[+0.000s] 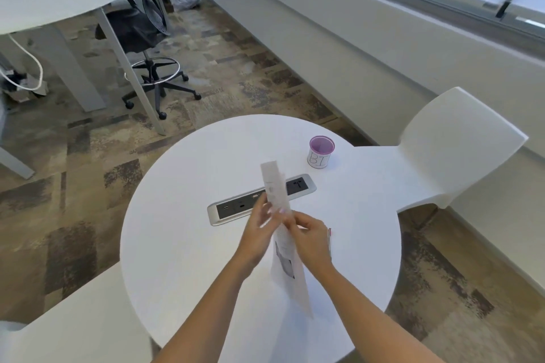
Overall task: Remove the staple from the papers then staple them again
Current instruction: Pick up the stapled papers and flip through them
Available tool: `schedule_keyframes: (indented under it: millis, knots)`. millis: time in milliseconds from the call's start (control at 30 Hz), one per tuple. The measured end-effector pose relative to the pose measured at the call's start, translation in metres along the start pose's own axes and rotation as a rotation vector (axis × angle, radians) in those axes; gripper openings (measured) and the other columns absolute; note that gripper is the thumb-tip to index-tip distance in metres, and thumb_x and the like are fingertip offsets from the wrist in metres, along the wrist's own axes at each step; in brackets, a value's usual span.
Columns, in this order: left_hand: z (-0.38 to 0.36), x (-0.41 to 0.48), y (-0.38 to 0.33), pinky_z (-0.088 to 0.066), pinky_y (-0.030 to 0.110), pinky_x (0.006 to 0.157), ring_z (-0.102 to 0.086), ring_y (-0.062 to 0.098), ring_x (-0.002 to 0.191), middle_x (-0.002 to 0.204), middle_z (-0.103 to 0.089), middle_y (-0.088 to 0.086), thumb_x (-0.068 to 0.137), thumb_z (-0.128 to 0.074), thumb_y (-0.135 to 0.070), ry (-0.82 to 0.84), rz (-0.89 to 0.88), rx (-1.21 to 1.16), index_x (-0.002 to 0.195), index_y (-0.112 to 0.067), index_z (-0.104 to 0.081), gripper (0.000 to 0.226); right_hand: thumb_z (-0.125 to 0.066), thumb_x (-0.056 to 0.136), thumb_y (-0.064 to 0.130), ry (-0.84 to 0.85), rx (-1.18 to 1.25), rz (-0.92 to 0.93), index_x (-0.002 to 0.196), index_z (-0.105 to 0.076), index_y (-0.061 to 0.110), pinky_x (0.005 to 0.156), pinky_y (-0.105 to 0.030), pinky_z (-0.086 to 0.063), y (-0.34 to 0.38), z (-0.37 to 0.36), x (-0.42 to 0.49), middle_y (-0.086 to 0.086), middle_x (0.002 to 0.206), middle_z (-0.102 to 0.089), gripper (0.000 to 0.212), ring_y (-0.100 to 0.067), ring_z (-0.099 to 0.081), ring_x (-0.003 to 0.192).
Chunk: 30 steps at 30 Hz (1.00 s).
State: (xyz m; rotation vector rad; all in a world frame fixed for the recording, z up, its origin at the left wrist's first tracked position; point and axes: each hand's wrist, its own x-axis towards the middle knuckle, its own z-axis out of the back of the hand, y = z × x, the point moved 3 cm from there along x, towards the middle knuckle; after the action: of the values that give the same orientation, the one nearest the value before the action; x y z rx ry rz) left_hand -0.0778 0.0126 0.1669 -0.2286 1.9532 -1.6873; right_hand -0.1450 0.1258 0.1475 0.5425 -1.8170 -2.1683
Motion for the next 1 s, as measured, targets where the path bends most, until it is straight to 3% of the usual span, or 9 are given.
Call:
schedule_keyframes:
  millis: [67,167,267,367,467,667,800,900,1000]
  knots:
    - [-0.01,-0.003,-0.005,-0.047,0.028,0.1,-0.057,0.009,0.115,0.122,-0.061,-0.003,0.097,-0.061,-0.029,0.037,-0.024,-0.043,0.138,-0.027,-0.053,0.042,-0.064,0.092,0.02,0.034,-0.117,0.066,0.102,-0.076,0.03,0.07,-0.031,-0.06,0.003,-0.009,-0.007,0.009,0.087,-0.078,0.019,-0.01,-0.073,0.075]
    - [-0.009,-0.006,-0.01,-0.055,0.036,0.089,-0.068,0.019,0.097,0.106,-0.072,0.008,0.101,-0.054,-0.022,-0.136,-0.041,-0.066,0.115,-0.015,-0.068,0.021,-0.061,0.093,0.029,0.066,-0.286,0.212,0.114,-0.07,0.033,0.08,-0.027,-0.057,0.007,-0.016,-0.018,0.018,0.102,-0.074,0.024,-0.001,-0.068,0.093]
    - [0.003,-0.006,-0.015,-0.055,0.02,0.069,-0.071,0.008,0.08,0.086,-0.075,-0.001,0.103,-0.049,-0.024,-0.256,-0.027,-0.068,0.096,-0.012,-0.071,0.026,-0.057,0.089,0.048,0.138,-0.439,0.341,0.127,-0.061,0.038,0.093,-0.016,-0.048,0.012,-0.016,-0.027,0.024,0.127,-0.062,0.04,0.008,-0.057,0.115]
    - [0.011,-0.005,-0.024,-0.052,0.013,0.064,-0.072,0.004,0.079,0.084,-0.077,-0.01,0.103,-0.049,-0.026,-0.255,-0.028,-0.076,0.098,-0.018,-0.072,0.024,-0.059,0.09,0.048,0.162,-0.504,0.436,0.13,-0.062,0.033,0.101,-0.014,-0.042,0.017,-0.014,-0.03,0.021,0.137,-0.056,0.043,0.009,-0.05,0.124]
    - [0.014,-0.006,-0.033,-0.057,0.029,0.081,-0.072,0.017,0.093,0.101,-0.076,0.0,0.103,-0.05,-0.027,-0.237,-0.03,-0.039,0.113,-0.013,-0.07,0.027,-0.063,0.092,0.037,0.157,-0.533,0.493,0.132,-0.06,0.028,0.11,-0.022,-0.037,0.017,-0.015,-0.031,0.015,0.138,-0.056,0.041,-0.005,-0.05,0.131]
    - [0.028,-0.003,-0.037,-0.057,0.044,0.086,-0.07,0.028,0.096,0.103,-0.075,0.009,0.102,-0.051,-0.029,-0.302,-0.054,0.062,0.112,-0.008,-0.069,0.029,-0.063,0.094,0.026,0.174,-0.551,0.489,0.133,-0.06,0.026,0.111,-0.026,-0.039,0.011,-0.009,-0.028,0.012,0.14,-0.055,0.039,-0.006,-0.05,0.131]
    - [0.045,0.008,-0.035,-0.054,0.04,0.076,-0.068,0.028,0.085,0.09,-0.073,0.003,0.101,-0.053,-0.03,-0.301,-0.073,0.279,0.094,-0.019,-0.069,0.021,-0.065,0.092,0.022,0.095,-0.568,0.465,0.131,-0.061,0.027,0.108,-0.008,-0.03,0.005,0.006,-0.022,0.023,0.137,-0.048,0.04,0.004,-0.046,0.126]
    - [0.057,0.02,-0.03,-0.041,0.03,0.061,-0.059,0.022,0.068,0.071,-0.065,-0.004,0.1,-0.054,-0.032,-0.245,-0.038,0.47,0.076,-0.023,-0.063,0.027,-0.067,0.09,0.021,-0.003,-0.562,0.424,0.135,-0.057,0.025,0.107,-0.027,-0.041,0.003,0.02,-0.015,0.018,0.14,-0.051,0.046,-0.002,-0.047,0.128]
    - [0.062,0.033,-0.021,-0.031,0.029,0.056,-0.048,0.021,0.058,0.055,-0.051,-0.01,0.099,-0.055,-0.035,-0.147,0.04,0.648,0.065,-0.017,-0.053,0.038,-0.071,0.085,0.031,-0.158,-0.63,0.355,0.142,-0.045,0.023,0.104,-0.033,-0.033,0.0,0.031,-0.008,0.013,0.145,-0.046,0.063,-0.003,-0.041,0.131]
